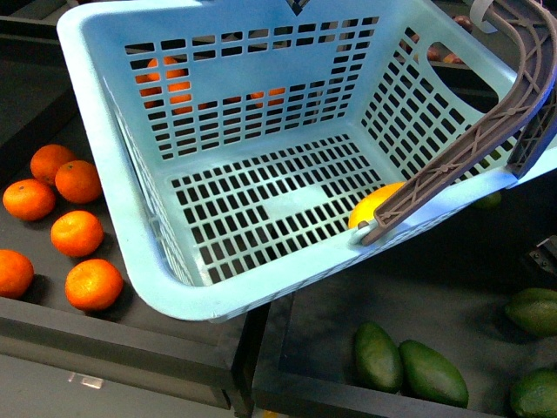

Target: Pick mango and avocado into basket

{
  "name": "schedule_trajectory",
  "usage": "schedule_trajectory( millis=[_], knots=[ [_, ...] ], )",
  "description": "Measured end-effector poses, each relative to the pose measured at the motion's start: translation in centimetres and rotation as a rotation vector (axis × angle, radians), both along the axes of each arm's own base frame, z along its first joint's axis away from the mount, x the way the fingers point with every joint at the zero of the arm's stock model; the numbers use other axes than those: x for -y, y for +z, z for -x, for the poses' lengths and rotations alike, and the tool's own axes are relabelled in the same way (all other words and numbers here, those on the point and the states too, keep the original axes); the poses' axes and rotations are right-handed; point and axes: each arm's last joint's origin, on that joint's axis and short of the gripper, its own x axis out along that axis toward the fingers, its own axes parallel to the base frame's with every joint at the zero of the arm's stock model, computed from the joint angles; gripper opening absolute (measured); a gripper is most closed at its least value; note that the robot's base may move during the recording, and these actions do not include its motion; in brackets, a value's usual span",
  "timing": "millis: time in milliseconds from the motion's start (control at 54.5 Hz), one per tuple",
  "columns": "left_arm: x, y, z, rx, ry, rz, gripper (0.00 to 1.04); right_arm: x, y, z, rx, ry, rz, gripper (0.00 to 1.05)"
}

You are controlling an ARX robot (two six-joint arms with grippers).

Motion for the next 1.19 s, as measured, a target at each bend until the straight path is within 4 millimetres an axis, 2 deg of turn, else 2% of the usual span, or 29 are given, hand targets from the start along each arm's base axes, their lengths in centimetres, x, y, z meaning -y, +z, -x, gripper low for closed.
schedule_trajectory(
  millis=[440,661,844,954,1028,1101,1120,1193],
  knots=[
    [0.0,0.0,0.0,0.001,0.002,-0.001,0.33,-0.9,-1.8,-1.4,-0.029,-0.007,0.0,0.97],
    [0.0,0.0,0.0,0.001,0.001,-0.001,0.33,-1.0,-2.3,-1.4,-0.045,-0.009,0.005,0.71],
    [0.0,0.0,0.0,0.001,0.001,-0.001,0.33,-0.4,-2.0,-0.7,-0.041,-0.014,0.004,0.69],
    [0.0,0.0,0.0,0.0,0.001,-0.001,0.33,0.8,-0.6,0.3,-0.024,-0.014,0.013,0.69],
    [0.0,0.0,0.0,0.001,0.002,-0.001,0.33,2.0,1.0,0.9,0.006,-0.013,0.023,0.69],
    [0.0,0.0,0.0,0.002,0.003,-0.002,0.33,3.3,3.2,1.4,0.052,-0.009,0.038,0.68],
    [0.0,0.0,0.0,0.001,0.003,-0.002,0.33,4.1,4.8,1.8,0.089,-0.008,0.042,0.68],
    [0.0,0.0,0.0,0.001,0.002,-0.001,0.33,5.2,7.4,2.5,0.149,0.003,0.049,0.68]
  ],
)
